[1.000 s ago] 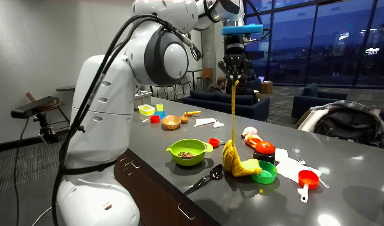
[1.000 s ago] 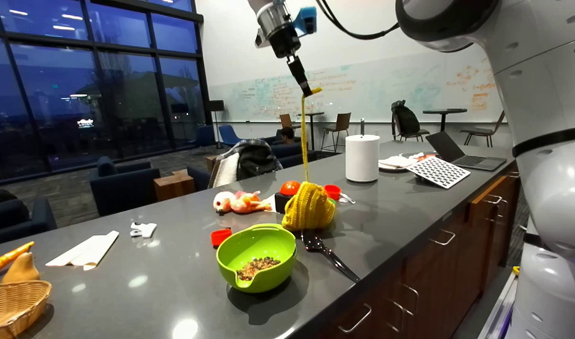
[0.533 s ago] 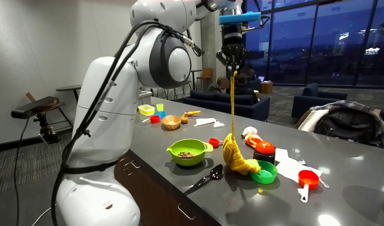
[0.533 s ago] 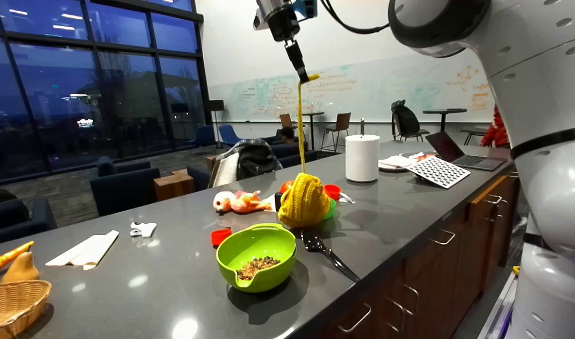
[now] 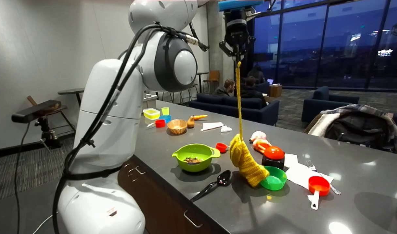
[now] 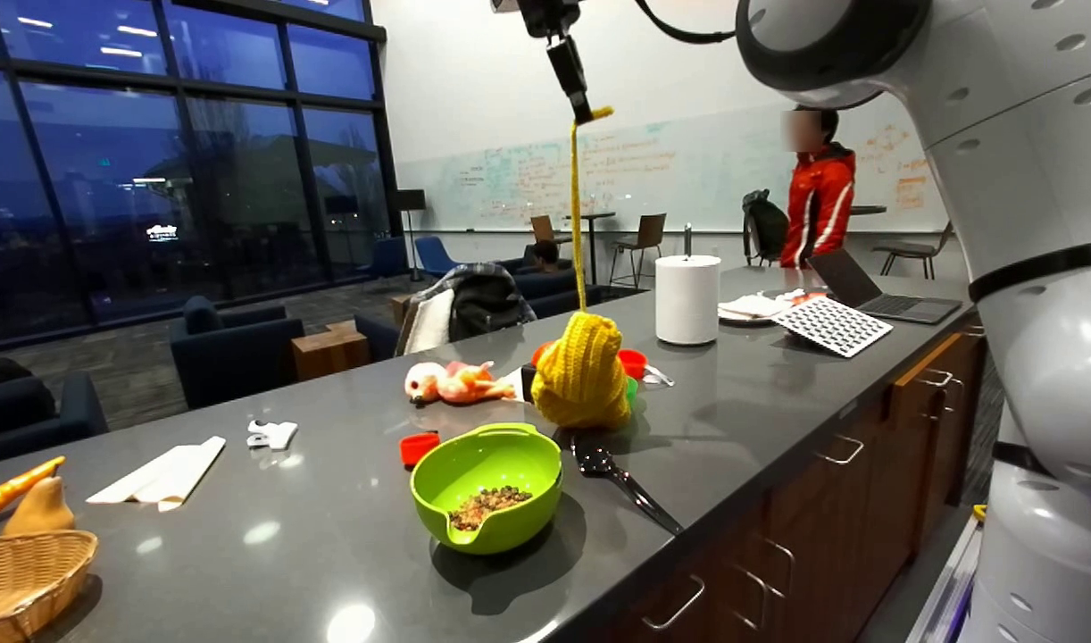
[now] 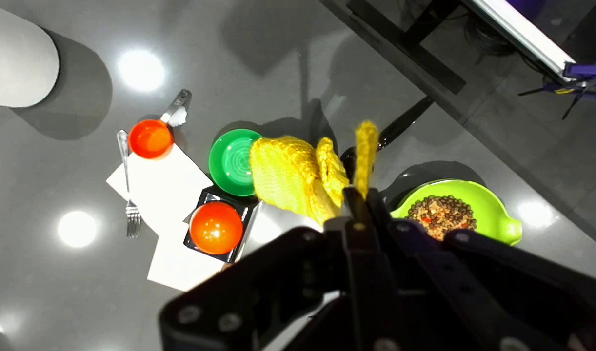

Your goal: Move the yellow cloth to the right of the spoon

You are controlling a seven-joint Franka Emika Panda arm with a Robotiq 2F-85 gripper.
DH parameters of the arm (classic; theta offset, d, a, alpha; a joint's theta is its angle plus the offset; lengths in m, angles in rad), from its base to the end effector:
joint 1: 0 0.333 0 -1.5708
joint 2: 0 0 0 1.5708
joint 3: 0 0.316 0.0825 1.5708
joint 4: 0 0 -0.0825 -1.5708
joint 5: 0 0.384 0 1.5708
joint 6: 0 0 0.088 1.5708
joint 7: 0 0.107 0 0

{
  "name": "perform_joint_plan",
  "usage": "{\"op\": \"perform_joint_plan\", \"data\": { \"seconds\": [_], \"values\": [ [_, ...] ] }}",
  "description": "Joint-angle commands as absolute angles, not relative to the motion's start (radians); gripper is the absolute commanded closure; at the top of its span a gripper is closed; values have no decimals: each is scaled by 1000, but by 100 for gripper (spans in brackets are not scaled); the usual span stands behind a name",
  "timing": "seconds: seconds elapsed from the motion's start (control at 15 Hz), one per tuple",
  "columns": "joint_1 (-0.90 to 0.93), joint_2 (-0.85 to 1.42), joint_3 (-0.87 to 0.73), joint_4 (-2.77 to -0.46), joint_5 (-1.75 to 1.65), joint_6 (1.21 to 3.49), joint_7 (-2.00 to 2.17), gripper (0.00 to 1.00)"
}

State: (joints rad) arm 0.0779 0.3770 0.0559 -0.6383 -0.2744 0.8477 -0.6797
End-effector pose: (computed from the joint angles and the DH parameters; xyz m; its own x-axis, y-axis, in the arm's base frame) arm 0.5432 0.0244 0.7527 0.7786 0.5765 -0.2480 0.6079 -0.7909 0.0700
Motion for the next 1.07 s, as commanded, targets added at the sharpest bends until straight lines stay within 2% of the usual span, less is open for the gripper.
{"op": "perform_joint_plan", "data": {
  "seconds": [0.0,0.6,0.67,1.0],
  "values": [
    [83,365,39,-555,-286,786,-623,99],
    [81,372,-5,-307,-284,631,-493,99],
    [72,327,-8,-371,-269,655,-473,99],
    [38,315,-22,-375,-258,654,-475,99]
  ]
}}
